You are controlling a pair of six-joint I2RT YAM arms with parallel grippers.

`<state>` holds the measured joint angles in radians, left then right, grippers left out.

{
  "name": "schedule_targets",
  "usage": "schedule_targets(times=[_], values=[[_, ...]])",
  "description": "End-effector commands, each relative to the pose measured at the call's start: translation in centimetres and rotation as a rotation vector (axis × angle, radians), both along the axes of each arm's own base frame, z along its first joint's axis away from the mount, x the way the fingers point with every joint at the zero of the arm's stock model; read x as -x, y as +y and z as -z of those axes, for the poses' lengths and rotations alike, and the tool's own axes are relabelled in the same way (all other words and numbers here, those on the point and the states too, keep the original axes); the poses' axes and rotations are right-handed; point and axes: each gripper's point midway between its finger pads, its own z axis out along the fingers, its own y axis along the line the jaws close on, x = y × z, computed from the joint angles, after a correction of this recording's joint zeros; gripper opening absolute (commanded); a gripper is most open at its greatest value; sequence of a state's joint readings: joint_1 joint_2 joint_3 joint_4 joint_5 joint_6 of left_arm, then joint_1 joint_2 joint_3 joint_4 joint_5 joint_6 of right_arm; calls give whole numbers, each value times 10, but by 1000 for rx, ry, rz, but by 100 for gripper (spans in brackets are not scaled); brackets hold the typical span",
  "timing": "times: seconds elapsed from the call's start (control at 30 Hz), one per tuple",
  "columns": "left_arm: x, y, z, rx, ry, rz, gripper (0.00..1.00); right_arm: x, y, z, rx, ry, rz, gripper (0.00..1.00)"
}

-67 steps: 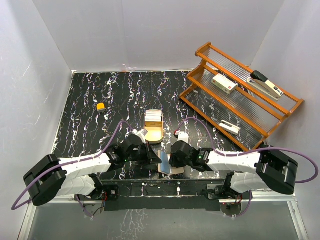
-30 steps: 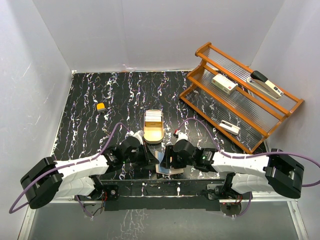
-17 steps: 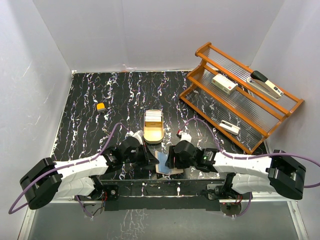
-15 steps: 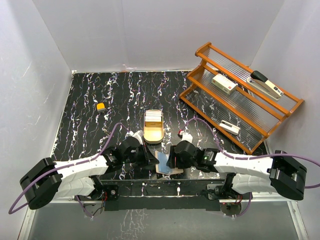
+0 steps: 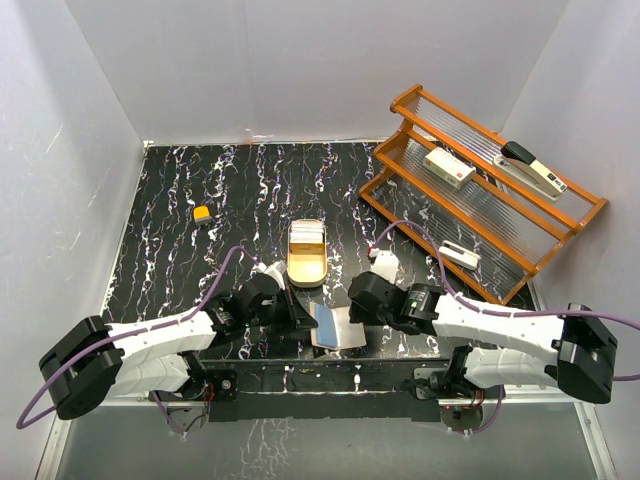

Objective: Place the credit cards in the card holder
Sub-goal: Turn over the card slot in the card holder.

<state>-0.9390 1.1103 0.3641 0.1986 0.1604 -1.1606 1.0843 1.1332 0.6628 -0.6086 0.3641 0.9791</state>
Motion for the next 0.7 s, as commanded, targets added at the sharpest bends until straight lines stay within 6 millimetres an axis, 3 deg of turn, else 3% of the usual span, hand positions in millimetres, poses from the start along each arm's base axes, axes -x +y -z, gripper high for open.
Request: schedule_targets(times=[0.0, 0.1, 0.2, 0.33, 0.5, 0.67], values=[[-3, 0, -10, 17, -25, -11, 0, -20, 13, -50, -73, -114, 7, 45], [-2, -1, -9, 20, -23, -5, 0, -12, 45, -61, -214, -93, -83, 39], [-2, 0, -7, 14, -15, -9, 0, -7, 63, -56, -300, -72, -125, 37], [-2, 5, 0, -34, -5, -21, 8, -7, 68, -35, -269, -44, -128, 33], [-4, 15, 4, -88, -14, -38, 29, -5, 69, -5, -211, -1, -144, 30], [-7, 23, 6, -123, -36, -55, 40, -3, 64, 19, -177, 15, -136, 28]])
